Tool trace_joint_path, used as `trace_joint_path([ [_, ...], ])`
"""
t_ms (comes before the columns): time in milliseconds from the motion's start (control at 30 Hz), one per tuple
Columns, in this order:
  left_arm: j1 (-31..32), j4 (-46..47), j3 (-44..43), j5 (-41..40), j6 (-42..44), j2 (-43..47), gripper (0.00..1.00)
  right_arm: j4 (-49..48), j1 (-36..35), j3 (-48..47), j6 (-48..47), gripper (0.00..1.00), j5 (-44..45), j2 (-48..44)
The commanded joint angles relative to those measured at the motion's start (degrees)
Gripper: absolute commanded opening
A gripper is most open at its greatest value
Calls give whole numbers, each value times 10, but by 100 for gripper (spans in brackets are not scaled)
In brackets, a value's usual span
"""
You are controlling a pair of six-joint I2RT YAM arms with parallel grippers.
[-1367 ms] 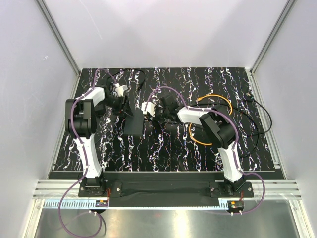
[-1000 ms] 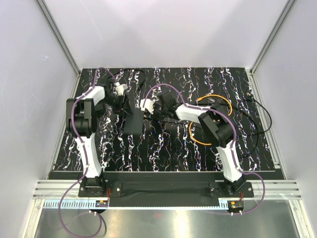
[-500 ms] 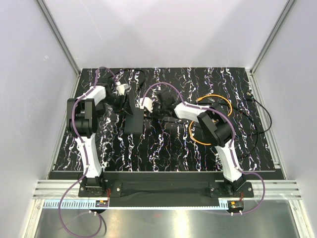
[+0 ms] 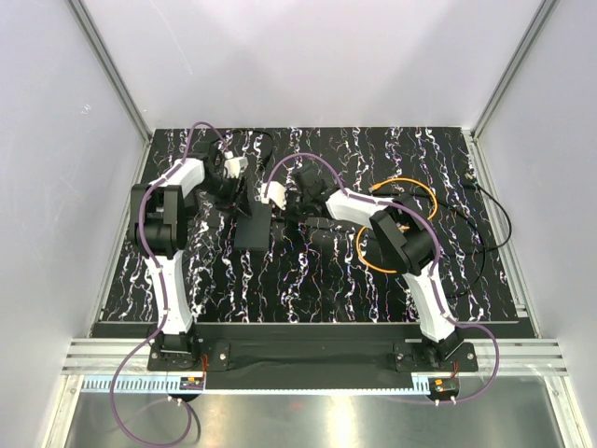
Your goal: Insert the plug into the switch port
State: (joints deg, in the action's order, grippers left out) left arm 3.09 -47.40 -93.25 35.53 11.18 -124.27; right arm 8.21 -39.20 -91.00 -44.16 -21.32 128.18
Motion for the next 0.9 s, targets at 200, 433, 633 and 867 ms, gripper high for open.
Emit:
trace_joint_path([
  [200, 74, -1, 7, 121, -5, -25, 59, -94, -64, -20, -7, 0, -38, 0],
  [433, 24, -13, -12, 83, -8, 18, 62, -64, -61, 43, -7, 20, 17, -38],
  [633, 1, -44, -32, 63, 5, 32, 62, -35, -46, 48, -6, 42, 27, -52],
  [867, -12, -47, -26, 60, 2, 61, 63, 22, -10, 43, -8, 59, 28, -96],
])
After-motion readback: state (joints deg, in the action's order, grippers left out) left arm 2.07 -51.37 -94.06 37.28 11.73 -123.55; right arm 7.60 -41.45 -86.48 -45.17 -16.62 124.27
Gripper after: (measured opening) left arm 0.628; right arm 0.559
